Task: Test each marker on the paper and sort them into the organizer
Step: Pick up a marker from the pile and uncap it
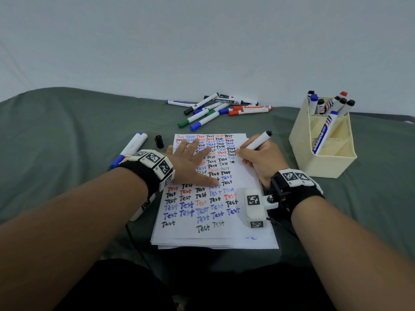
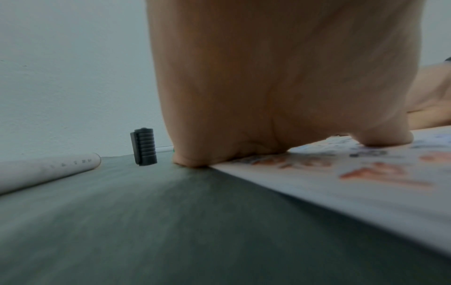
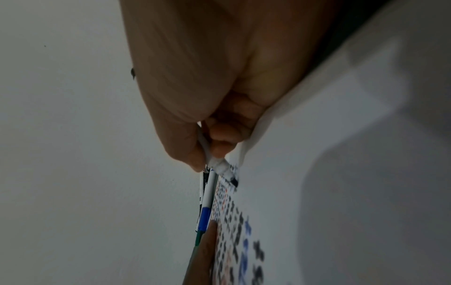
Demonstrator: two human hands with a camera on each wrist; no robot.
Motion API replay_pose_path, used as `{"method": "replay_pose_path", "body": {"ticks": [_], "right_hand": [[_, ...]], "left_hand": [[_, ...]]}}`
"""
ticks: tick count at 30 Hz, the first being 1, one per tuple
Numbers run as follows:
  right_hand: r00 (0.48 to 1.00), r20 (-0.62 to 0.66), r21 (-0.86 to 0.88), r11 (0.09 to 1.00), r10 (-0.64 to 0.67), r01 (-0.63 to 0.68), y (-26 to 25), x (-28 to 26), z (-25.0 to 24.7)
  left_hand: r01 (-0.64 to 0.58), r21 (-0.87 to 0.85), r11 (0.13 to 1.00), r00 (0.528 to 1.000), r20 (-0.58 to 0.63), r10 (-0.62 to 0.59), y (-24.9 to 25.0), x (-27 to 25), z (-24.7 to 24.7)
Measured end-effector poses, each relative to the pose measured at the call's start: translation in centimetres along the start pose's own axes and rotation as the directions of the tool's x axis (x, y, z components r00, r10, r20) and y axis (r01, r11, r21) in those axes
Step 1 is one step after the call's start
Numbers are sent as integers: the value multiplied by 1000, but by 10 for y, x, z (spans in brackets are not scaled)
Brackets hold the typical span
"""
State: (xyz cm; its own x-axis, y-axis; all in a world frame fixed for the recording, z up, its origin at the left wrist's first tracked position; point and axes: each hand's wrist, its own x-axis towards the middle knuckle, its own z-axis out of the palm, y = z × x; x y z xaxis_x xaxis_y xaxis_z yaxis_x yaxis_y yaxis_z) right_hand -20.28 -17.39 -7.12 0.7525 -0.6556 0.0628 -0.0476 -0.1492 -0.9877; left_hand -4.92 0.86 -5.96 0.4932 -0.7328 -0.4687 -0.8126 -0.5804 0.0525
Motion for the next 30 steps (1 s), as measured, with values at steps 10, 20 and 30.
{"method": "replay_pose_path", "body": {"ticks": [10, 20, 30], "right_hand": [[999, -37, 45, 999, -3, 5, 3, 1, -2], [1000, -25, 1, 1000, 2, -2, 2, 2, -1], [997, -69, 47, 999, 23, -20, 6, 5, -3]], "left_hand": [[-4, -5, 1000, 1000, 6, 4, 2, -5, -2], [-4, 0, 1000, 1000, 5, 4, 1, -4, -1], [-4, -17, 1000, 1000, 14, 4, 3, -6, -3]]}}
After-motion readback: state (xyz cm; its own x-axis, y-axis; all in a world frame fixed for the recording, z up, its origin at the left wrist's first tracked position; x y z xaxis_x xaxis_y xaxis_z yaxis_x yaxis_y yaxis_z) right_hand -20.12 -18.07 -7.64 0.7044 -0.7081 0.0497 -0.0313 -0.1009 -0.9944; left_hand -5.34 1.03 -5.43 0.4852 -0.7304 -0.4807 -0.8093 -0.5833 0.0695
